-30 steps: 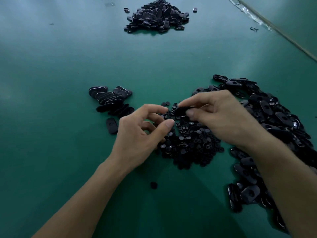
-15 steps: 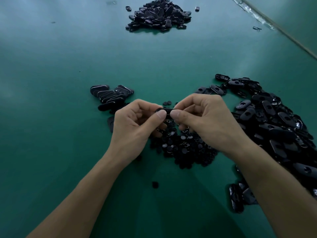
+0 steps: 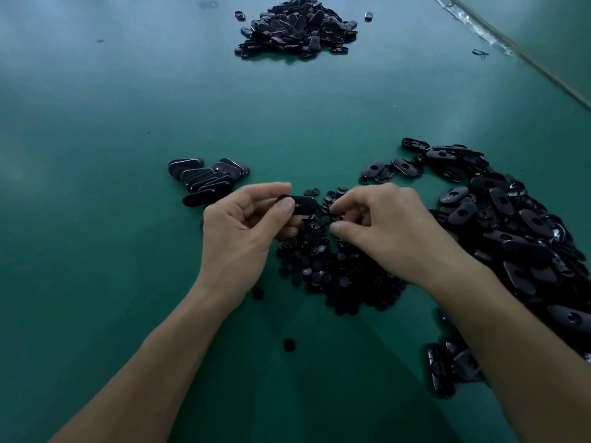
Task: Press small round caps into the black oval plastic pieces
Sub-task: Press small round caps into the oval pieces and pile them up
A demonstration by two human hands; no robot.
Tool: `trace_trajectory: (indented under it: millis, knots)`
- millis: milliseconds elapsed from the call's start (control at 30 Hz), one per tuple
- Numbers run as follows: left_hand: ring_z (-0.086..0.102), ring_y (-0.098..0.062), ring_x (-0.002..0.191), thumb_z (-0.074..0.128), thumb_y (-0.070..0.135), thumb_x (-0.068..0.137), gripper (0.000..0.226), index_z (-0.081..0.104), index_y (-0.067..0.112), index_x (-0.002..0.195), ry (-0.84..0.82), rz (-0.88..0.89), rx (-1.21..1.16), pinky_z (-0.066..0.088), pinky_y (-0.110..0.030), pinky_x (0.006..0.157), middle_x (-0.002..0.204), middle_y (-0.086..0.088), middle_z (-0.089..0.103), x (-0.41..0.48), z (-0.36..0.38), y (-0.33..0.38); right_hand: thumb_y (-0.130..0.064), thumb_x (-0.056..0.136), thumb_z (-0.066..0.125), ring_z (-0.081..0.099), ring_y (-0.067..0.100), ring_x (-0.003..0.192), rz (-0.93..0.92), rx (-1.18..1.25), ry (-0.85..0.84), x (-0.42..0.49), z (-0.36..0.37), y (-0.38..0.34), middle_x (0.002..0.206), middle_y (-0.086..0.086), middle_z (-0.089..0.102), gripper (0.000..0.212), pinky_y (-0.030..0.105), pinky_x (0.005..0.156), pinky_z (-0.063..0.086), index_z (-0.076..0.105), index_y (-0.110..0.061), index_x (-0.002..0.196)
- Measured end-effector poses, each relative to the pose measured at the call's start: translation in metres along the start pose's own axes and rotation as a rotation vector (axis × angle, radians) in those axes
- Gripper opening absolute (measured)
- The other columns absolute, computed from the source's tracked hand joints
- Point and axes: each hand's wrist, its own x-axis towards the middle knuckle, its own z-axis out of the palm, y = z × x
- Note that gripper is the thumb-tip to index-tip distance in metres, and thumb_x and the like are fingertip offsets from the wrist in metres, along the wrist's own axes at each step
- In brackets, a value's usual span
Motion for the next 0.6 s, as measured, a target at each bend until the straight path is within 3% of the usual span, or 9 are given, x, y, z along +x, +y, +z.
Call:
trace_trajectory:
  millis: [133, 267, 467, 600]
  knots:
    - [0.075, -0.02, 0.075, 0.07, 0.002, 0.09, 0.013, 0.073, 0.014, 0.095, 0.067, -0.004, -0.011, 0.058, -0.024, 0.07, 0.082, -0.006, 0.076, 0.001, -0.001, -0.002, -0.04, 0.085, 0.077, 0.054, 0.0, 0.075, -0.057, -0.076, -0.088, -0.002, 0.008, -0.004, 0.082, -0.014, 0.058, 0.02, 0.021, 0.069, 0.045, 0.072, -0.031, 0.102]
    - [0.075, -0.021, 0.075, 0.07, 0.001, 0.09, 0.013, 0.073, 0.012, 0.096, 0.082, -0.001, -0.021, 0.058, -0.024, 0.069, 0.08, -0.006, 0.076, 0.001, -0.001, -0.002, -0.031, 0.088, 0.073, 0.055, 0.008, 0.082, -0.097, -0.163, -0.082, -0.003, 0.014, -0.01, 0.078, -0.017, 0.052, 0.005, 0.034, 0.081, 0.052, 0.072, -0.028, 0.091]
    - [0.075, -0.022, 0.075, 0.069, 0.001, 0.091, 0.016, 0.072, 0.014, 0.099, 0.079, -0.006, -0.023, 0.059, -0.026, 0.069, 0.078, -0.004, 0.075, 0.0, -0.001, -0.001, -0.034, 0.09, 0.071, 0.06, 0.008, 0.082, -0.091, -0.151, -0.091, -0.003, 0.014, -0.011, 0.08, -0.015, 0.061, 0.01, 0.034, 0.079, 0.054, 0.073, -0.025, 0.088]
    - [0.074, -0.021, 0.074, 0.069, 0.0, 0.091, 0.012, 0.072, 0.01, 0.096, 0.098, -0.013, -0.026, 0.058, -0.024, 0.068, 0.078, -0.005, 0.074, 0.0, -0.001, -0.002, -0.035, 0.088, 0.074, 0.057, 0.008, 0.082, -0.073, -0.182, -0.126, -0.005, 0.009, -0.009, 0.081, -0.019, 0.05, 0.007, 0.03, 0.076, 0.049, 0.07, -0.029, 0.089]
